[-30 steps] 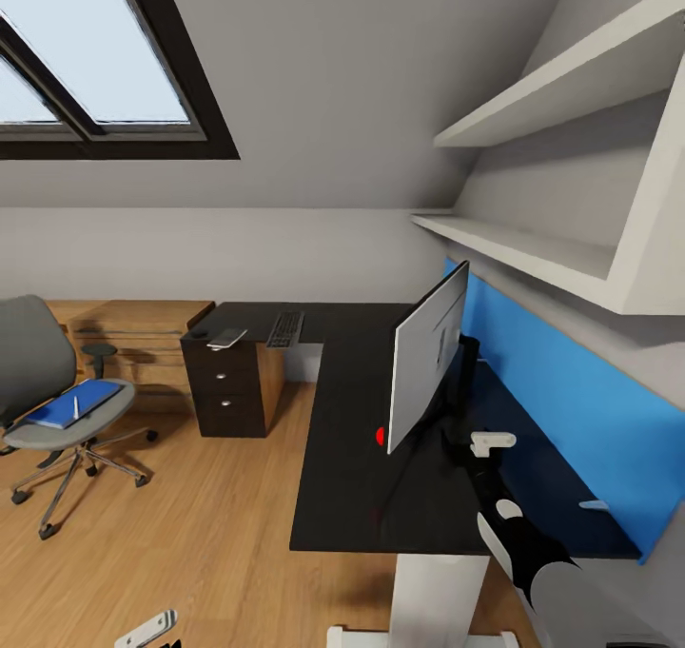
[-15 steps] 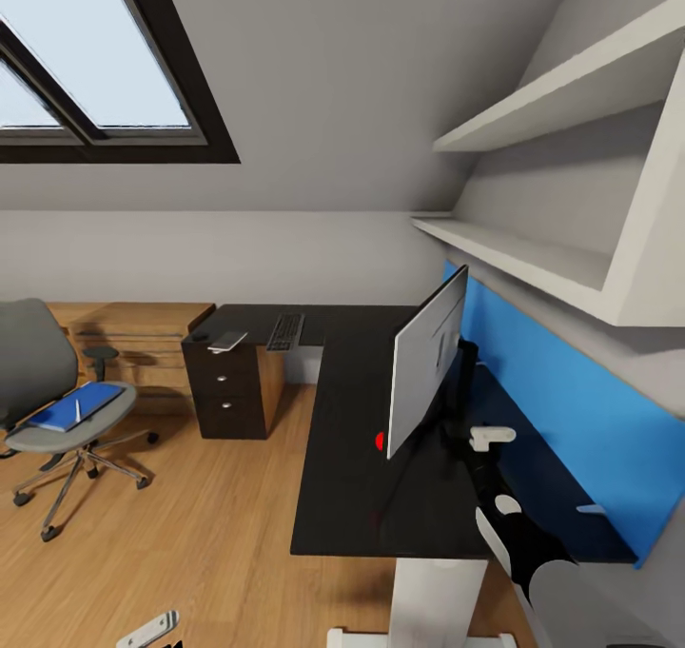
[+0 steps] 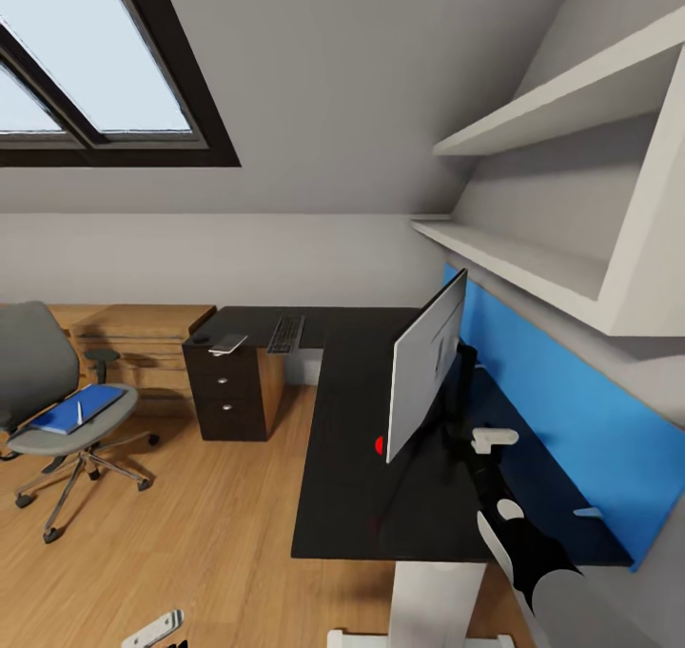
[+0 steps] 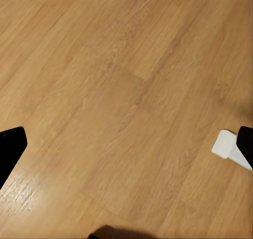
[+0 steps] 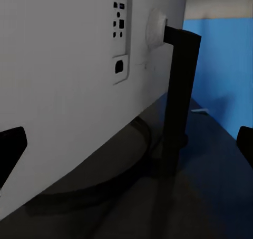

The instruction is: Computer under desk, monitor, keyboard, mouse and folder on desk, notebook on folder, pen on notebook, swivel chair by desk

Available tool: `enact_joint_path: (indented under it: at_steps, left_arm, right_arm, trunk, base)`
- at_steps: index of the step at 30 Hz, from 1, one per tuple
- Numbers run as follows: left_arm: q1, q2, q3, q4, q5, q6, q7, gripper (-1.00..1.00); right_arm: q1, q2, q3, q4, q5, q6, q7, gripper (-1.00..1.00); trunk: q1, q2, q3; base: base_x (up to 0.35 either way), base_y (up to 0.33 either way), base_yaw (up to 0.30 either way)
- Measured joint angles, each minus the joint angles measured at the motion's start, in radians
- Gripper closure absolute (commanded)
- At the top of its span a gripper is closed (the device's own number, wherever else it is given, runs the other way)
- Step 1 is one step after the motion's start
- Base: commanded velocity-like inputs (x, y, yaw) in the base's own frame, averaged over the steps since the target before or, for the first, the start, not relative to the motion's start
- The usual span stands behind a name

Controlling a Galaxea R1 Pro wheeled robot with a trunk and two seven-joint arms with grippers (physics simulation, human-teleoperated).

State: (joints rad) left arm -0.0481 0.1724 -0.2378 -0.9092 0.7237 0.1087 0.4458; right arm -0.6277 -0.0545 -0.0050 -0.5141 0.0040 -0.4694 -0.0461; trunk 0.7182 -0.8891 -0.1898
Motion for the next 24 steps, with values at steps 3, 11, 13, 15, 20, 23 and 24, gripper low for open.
enact_joint_path:
  at_steps: [3, 11, 13, 15, 20, 23, 24]
  left_arm:
    - [0.000, -0.009, 0.000, 0.000, -0.001, -0.001, 0.000, -1.00]
    - [0.001, -0.014, 0.000, 0.000, -0.001, -0.001, 0.000, -1.00]
    - [0.001, -0.014, 0.000, 0.000, -0.001, -0.001, 0.000, -1.00]
    - [0.000, -0.015, 0.000, 0.000, -0.001, -0.001, 0.000, -1.00]
    - [0.001, -0.016, 0.000, 0.000, -0.001, -0.001, -0.001, -1.00]
    - [0.000, -0.016, 0.000, 0.000, -0.001, -0.002, -0.002, -1.00]
    - [0.001, -0.016, 0.000, 0.000, -0.001, -0.002, -0.003, -1.00]
  right_arm:
    - [0.001, 0.000, 0.000, -0.001, 0.000, 0.000, 0.000, -1.00]
    - [0.002, 0.001, 0.001, -0.002, 0.000, 0.000, 0.000, -1.00]
    - [0.002, 0.001, 0.001, -0.002, 0.000, 0.000, 0.000, -1.00]
    - [0.003, 0.001, 0.001, -0.002, 0.000, 0.000, 0.000, -1.00]
    - [0.003, 0.001, 0.002, 0.000, 0.000, 0.000, 0.000, -1.00]
    - [0.003, 0.007, 0.003, 0.001, 0.000, 0.000, -0.001, -1.00]
    - [0.003, 0.012, 0.003, 0.001, 0.000, 0.000, 0.000, -1.00]
  trunk:
    - [-0.011, 0.021, 0.009]
    - [-0.042, 0.077, 0.035]
    - [-0.049, 0.091, 0.041]
    - [-0.057, 0.105, 0.047]
    - [-0.076, 0.140, 0.063]
    - [-0.077, 0.141, 0.063]
    - [-0.077, 0.141, 0.063]
  base:
    - [-0.125, 0.000, 0.000]
    - [-0.312, 0.000, 0.000]
    - [-0.333, 0.000, 0.000]
    - [-0.335, 0.000, 0.000]
    - [-0.200, 0.000, 0.000]
    - [-0.044, 0.000, 0.000]
    - [-0.017, 0.000, 0.000]
